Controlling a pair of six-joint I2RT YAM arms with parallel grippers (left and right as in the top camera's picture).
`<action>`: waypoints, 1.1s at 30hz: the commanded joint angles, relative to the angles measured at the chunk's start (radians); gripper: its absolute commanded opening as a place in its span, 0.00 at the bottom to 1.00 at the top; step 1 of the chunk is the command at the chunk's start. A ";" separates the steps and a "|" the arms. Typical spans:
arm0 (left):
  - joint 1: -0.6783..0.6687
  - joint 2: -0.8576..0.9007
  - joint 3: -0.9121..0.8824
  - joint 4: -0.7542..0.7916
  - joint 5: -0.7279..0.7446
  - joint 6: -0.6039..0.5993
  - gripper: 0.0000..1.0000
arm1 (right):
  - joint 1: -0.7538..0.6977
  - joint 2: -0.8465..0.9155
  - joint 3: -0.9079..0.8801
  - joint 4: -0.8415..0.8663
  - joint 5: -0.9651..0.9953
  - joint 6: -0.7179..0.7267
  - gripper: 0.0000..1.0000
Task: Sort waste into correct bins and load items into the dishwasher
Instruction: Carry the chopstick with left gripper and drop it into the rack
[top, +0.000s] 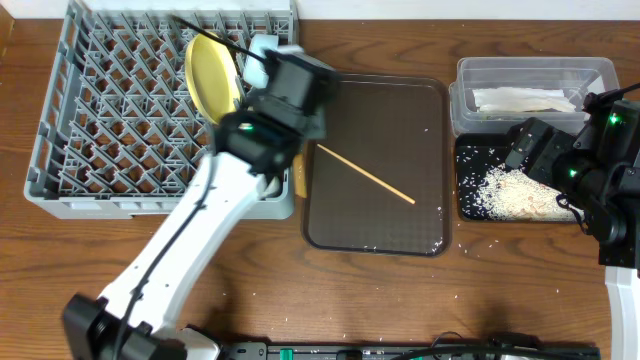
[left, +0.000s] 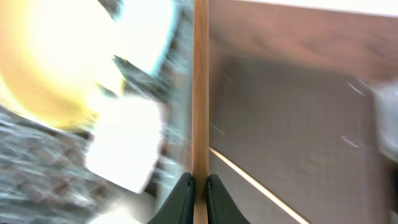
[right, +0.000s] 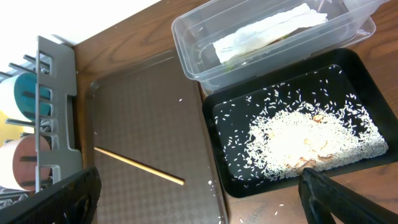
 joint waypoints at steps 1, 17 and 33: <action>0.064 0.008 0.017 0.013 -0.201 0.269 0.08 | -0.004 0.002 0.006 -0.001 0.002 0.009 0.99; 0.308 0.208 -0.004 0.106 -0.125 0.478 0.13 | -0.004 0.002 0.006 -0.001 0.002 0.009 0.99; 0.271 0.126 0.047 0.028 -0.050 0.330 0.50 | -0.004 0.002 0.006 -0.002 0.002 0.009 0.99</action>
